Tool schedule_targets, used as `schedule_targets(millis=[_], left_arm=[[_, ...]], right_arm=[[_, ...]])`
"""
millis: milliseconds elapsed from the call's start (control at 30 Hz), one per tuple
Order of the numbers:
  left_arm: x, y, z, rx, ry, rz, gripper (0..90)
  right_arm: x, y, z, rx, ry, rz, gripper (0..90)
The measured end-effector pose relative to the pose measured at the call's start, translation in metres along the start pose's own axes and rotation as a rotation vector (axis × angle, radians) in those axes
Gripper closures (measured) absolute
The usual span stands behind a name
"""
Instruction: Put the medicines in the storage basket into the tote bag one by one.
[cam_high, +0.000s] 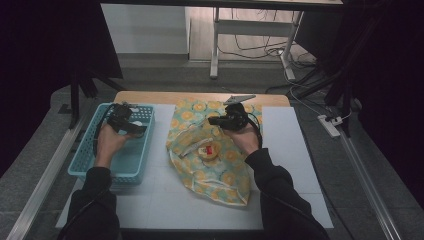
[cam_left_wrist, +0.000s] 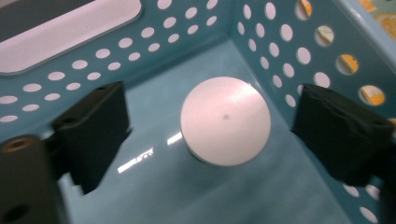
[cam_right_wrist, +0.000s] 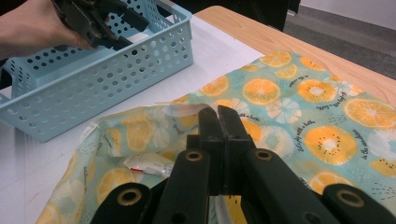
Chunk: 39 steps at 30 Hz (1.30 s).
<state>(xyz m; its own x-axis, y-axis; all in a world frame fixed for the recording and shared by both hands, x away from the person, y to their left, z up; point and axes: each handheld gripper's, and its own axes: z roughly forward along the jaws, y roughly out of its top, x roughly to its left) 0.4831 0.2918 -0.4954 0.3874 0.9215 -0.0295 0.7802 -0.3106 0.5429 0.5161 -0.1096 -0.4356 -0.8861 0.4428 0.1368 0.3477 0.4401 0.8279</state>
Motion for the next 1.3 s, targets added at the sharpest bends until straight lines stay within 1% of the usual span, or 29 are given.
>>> schedule_targets(millis=[33,67,133,167,200,233,300,333,367,433,533,667,800,900,933,1000,1067,1300], left_arm=[[0.000,0.000,0.000,0.001,-0.009,-0.001,17.4],[0.000,0.000,0.001,0.004,-0.016,0.002,22.9],[0.000,0.001,0.003,0.020,-0.019,0.002,27.4],[-0.001,0.001,0.004,0.037,-0.017,0.007,32.1],[-0.002,0.002,0.005,0.050,-0.001,0.009,34.7],[-0.002,0.002,0.005,0.050,-0.003,0.005,35.1],[-0.001,0.002,0.004,0.043,-0.012,0.000,43.7],[-0.001,0.002,0.003,0.041,-0.021,-0.001,46.8],[-0.002,0.002,0.003,0.046,-0.018,0.002,49.3],[-0.002,0.002,0.003,0.046,-0.016,-0.001,49.8],[-0.001,0.002,0.002,0.045,-0.018,-0.020,50.1],[-0.001,0.002,-0.003,0.038,-0.019,-0.025,50.3],[0.000,0.002,-0.010,0.016,-0.028,-0.033,50.3],[-0.001,0.002,-0.019,-0.003,-0.042,-0.032,50.4],[-0.002,0.002,-0.022,-0.011,-0.041,-0.032,50.4],[-0.003,0.004,-0.029,-0.024,-0.049,-0.029,50.4],[-0.005,0.005,-0.036,-0.035,-0.051,-0.015,50.4],[-0.012,0.007,-0.057,-0.080,-0.062,0.014,50.4]], right_arm=[[0.000,0.000,0.000,0.000,0.001,0.000,90.0],[0.000,0.000,0.000,-0.001,0.002,0.000,90.0],[0.001,0.000,0.000,0.000,0.001,-0.001,90.0],[0.001,0.000,0.000,0.000,0.001,-0.001,90.0],[0.001,0.000,0.000,0.001,0.001,-0.001,90.0],[0.000,0.000,0.000,0.001,0.000,-0.002,90.0],[0.000,0.000,-0.001,-0.001,0.000,-0.002,90.0],[0.000,0.000,-0.001,-0.003,0.000,0.000,90.0],[0.000,0.000,-0.001,-0.003,-0.001,-0.001,90.0],[0.000,0.000,-0.001,-0.004,-0.001,-0.001,90.0],[-0.001,-0.001,-0.002,-0.005,-0.001,0.000,90.0],[-0.001,-0.001,-0.001,-0.006,-0.001,0.002,90.0],[-0.001,-0.001,-0.002,-0.009,-0.002,0.002,90.0],[-0.001,-0.001,-0.002,-0.009,-0.002,0.002,90.0],[-0.001,-0.001,-0.002,-0.009,-0.003,0.002,90.0],[-0.001,-0.001,-0.002,-0.008,-0.004,0.003,90.0],[-0.001,-0.001,-0.002,-0.007,-0.003,0.002,90.0],[0.000,0.000,-0.002,-0.008,-0.003,0.000,90.0]])
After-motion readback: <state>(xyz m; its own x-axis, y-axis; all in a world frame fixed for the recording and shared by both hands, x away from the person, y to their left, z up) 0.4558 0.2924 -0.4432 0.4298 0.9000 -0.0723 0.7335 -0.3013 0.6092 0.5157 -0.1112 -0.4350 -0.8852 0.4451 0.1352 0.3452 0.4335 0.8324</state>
